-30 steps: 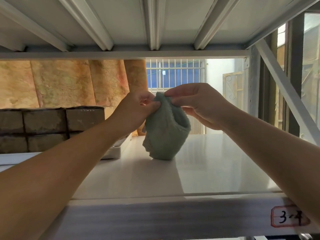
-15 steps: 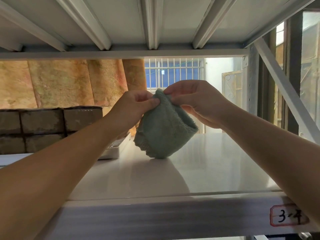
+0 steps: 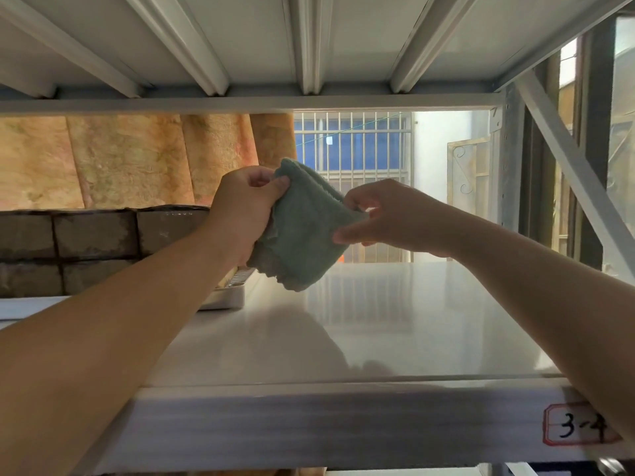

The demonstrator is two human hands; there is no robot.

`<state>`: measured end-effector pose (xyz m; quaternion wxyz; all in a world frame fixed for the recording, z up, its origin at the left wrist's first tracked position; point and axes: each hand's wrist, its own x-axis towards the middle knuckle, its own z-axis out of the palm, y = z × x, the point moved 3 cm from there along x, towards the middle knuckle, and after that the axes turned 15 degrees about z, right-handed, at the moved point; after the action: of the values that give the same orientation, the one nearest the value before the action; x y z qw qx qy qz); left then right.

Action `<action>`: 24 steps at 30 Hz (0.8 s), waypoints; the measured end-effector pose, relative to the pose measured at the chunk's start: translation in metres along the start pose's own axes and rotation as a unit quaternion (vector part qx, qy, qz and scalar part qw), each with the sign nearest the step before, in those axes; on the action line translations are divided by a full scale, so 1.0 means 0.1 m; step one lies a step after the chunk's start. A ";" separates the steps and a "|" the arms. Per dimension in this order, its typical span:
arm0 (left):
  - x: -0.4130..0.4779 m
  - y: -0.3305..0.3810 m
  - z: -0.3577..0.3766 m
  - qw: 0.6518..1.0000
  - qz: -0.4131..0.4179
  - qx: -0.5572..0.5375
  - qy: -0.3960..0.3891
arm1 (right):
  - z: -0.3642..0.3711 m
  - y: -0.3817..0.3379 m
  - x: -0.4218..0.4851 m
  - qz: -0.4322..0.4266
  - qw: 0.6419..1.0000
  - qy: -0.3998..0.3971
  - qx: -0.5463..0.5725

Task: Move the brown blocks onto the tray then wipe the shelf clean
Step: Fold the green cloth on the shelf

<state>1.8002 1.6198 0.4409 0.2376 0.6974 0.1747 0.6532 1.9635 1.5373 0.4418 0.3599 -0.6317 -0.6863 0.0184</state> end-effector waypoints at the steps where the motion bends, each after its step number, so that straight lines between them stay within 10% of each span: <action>1: 0.00 -0.01 -0.01 1.000 -0.006 0.001 0.001 | -0.02 0.03 0.02 0.014 1.000 0.008 0.019; 11: -0.09 -0.01 0.13 0.982 -0.133 -0.102 -0.084 | -0.20 0.27 0.12 0.165 0.895 0.023 0.414; 24: -0.21 -0.01 0.25 0.974 -0.099 -0.009 -0.202 | -0.19 0.23 0.09 0.123 0.937 0.145 0.292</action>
<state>1.8232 1.6066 0.4218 0.3377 0.7921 0.1849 0.4737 1.9932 1.5414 0.4493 0.6190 -0.5740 -0.5082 0.1703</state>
